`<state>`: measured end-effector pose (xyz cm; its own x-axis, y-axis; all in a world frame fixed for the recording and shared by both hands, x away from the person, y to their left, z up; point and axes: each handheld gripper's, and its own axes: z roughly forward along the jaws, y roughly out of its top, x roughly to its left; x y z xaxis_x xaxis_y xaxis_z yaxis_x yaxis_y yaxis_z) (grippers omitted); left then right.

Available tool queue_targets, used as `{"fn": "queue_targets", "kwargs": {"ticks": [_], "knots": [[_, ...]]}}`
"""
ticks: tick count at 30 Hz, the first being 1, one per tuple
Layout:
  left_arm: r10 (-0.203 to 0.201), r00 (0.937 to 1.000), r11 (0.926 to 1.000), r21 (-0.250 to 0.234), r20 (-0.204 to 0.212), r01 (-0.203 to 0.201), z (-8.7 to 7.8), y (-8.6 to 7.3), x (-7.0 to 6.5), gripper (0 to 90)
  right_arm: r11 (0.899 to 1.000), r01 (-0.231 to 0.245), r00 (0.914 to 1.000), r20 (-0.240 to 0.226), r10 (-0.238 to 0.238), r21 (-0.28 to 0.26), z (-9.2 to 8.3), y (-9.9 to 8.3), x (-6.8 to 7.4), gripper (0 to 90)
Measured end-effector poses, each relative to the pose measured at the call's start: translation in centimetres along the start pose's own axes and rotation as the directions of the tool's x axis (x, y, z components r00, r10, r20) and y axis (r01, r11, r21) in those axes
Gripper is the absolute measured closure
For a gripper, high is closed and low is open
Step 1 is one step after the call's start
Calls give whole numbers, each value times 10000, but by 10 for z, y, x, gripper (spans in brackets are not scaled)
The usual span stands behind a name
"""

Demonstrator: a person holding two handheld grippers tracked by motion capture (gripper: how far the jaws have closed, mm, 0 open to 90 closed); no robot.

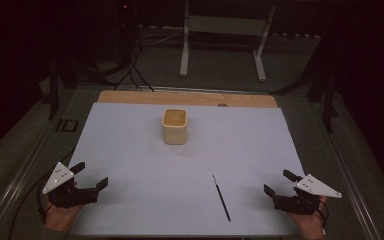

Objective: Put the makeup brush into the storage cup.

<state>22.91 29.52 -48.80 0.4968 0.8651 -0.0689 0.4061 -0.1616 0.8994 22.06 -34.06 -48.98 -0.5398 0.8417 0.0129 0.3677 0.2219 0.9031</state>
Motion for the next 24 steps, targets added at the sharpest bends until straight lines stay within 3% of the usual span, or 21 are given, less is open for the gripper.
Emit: {"fn": "queue_targets", "kwargs": {"ticks": [24], "knots": [[80, 9999, 9999, 88, -65, -79, 1, -1, 0, 22, 9996, -271, 9995, -144, 272, 69, 0, 1, -1, 98]]}}
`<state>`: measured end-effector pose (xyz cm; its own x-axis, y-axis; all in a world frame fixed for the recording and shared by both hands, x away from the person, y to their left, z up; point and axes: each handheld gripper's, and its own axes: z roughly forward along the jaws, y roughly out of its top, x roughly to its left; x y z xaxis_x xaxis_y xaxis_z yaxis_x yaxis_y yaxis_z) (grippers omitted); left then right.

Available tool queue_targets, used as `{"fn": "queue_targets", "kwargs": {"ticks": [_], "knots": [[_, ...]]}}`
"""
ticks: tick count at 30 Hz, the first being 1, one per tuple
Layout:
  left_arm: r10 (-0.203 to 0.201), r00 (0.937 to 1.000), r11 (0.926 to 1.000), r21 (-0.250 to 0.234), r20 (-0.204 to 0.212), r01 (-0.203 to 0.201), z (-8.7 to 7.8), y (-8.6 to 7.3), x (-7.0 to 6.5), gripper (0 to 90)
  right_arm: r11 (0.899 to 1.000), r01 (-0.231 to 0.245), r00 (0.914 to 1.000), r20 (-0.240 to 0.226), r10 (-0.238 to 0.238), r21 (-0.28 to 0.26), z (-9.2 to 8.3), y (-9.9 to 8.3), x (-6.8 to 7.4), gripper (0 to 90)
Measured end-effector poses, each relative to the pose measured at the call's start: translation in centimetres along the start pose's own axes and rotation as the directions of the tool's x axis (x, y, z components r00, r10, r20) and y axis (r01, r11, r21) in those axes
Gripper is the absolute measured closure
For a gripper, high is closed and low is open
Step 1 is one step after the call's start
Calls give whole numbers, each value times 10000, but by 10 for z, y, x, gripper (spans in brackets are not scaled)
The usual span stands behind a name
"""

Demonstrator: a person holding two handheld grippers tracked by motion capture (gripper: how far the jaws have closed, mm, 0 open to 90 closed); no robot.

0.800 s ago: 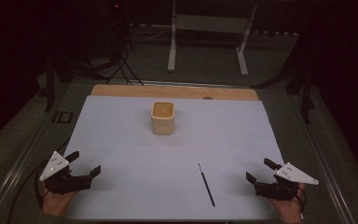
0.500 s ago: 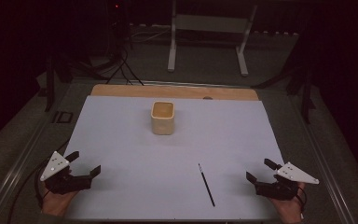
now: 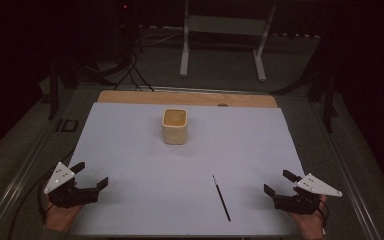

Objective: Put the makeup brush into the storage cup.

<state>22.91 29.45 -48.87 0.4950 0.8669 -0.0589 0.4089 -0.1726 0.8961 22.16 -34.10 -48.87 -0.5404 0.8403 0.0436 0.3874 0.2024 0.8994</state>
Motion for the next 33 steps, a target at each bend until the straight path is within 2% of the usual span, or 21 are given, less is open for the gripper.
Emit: {"fn": "queue_targets", "kwargs": {"ticks": [19, 33], "knots": [[47, 10000, 10000, 21, 9, -47, 2, 0, -1, 22, 9999, 104, 9996, -257, -103, 20, 2, 8, 9, 98], [242, 9997, 9995, -225, 21, -241, 0, 1, -5, 23, 9995, 316, 9979, -567, -316, -12, 7, 19, 18, 98]]}}
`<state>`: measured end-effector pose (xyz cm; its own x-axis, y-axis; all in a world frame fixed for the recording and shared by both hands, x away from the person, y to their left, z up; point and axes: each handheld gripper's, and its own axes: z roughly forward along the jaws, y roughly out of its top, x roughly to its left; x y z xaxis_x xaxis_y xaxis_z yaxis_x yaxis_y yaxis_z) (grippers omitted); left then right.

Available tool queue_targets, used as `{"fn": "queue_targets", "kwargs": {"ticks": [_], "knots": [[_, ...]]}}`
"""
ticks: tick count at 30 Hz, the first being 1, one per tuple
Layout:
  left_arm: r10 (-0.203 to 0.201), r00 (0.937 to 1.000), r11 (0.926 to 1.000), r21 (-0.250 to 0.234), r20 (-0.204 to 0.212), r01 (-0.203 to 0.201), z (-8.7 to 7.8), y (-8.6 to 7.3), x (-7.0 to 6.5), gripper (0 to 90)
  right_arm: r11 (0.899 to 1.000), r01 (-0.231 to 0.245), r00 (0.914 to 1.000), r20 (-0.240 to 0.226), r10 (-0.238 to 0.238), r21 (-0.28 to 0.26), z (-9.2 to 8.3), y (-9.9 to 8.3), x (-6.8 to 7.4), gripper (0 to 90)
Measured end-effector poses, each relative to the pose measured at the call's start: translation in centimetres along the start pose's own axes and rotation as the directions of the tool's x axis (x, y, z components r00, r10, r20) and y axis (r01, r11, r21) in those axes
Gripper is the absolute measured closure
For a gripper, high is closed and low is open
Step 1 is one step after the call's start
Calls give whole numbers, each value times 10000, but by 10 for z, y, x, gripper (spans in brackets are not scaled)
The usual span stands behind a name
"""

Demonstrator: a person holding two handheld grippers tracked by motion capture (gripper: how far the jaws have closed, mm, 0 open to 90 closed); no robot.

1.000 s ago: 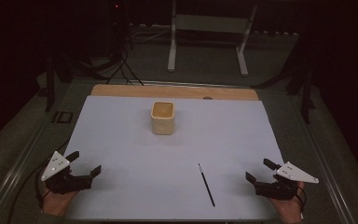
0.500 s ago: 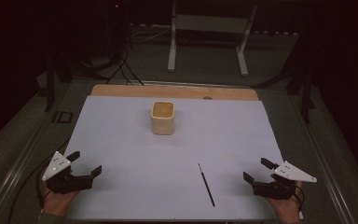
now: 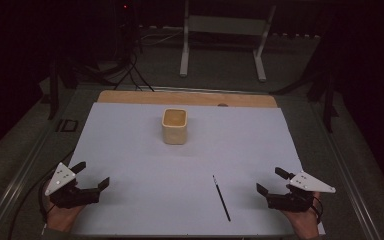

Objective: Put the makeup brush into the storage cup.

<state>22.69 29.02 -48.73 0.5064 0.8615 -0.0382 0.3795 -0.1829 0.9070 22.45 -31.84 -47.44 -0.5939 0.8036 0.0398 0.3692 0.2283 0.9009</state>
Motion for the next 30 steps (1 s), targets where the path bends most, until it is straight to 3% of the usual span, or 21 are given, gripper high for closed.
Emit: {"fn": "queue_targets", "kwargs": {"ticks": [30], "knots": [[115, 9999, 9997, -201, -14, -115, -1, 2, -1, 22, 9977, 681, 9938, -882, -682, -42, 20, 27, 23, 98]]}}
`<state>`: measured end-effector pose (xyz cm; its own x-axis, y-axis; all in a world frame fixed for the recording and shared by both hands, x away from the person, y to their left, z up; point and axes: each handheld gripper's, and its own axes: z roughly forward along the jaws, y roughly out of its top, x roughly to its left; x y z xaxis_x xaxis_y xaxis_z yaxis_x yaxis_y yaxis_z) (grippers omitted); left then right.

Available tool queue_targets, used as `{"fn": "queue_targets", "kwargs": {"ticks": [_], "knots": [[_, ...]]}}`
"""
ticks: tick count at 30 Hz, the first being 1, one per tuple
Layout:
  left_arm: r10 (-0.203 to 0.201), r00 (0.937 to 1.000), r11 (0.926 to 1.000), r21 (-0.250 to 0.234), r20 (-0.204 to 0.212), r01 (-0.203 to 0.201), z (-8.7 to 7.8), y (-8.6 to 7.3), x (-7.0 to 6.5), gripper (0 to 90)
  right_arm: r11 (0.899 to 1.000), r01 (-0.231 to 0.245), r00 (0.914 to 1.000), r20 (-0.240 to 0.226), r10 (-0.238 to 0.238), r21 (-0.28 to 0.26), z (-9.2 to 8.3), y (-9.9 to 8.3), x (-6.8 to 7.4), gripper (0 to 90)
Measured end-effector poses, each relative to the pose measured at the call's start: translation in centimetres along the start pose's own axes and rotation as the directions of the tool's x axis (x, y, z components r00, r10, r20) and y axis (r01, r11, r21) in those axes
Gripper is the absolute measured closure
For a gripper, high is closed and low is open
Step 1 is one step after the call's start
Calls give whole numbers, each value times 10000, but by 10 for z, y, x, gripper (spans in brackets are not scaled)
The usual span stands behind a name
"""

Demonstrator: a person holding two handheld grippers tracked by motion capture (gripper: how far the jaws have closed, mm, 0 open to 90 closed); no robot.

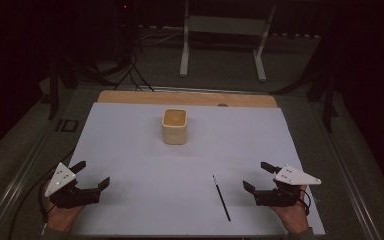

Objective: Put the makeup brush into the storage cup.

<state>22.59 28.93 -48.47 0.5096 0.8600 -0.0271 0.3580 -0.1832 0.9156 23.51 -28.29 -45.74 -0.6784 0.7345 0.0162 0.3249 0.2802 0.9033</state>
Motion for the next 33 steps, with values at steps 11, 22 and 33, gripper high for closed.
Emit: {"fn": "queue_targets", "kwargs": {"ticks": [11, 22, 33], "knots": [[-16, 10000, 10000, -57, -42, 16, 0, 0, 0, 22, 9999, 104, 9997, -221, -104, 15, 6, 6, 9, 98], [7, 10000, 10000, -52, -60, -7, 0, 0, 0, 22, 9994, 283, 9985, -471, -272, 224, 20, 15, 20, 98], [-5, 10000, 10000, -44, -27, 5, 0, 0, 0, 22, 9967, 384, 9981, -517, -348, 712, 34, 25, 29, 99]]}}
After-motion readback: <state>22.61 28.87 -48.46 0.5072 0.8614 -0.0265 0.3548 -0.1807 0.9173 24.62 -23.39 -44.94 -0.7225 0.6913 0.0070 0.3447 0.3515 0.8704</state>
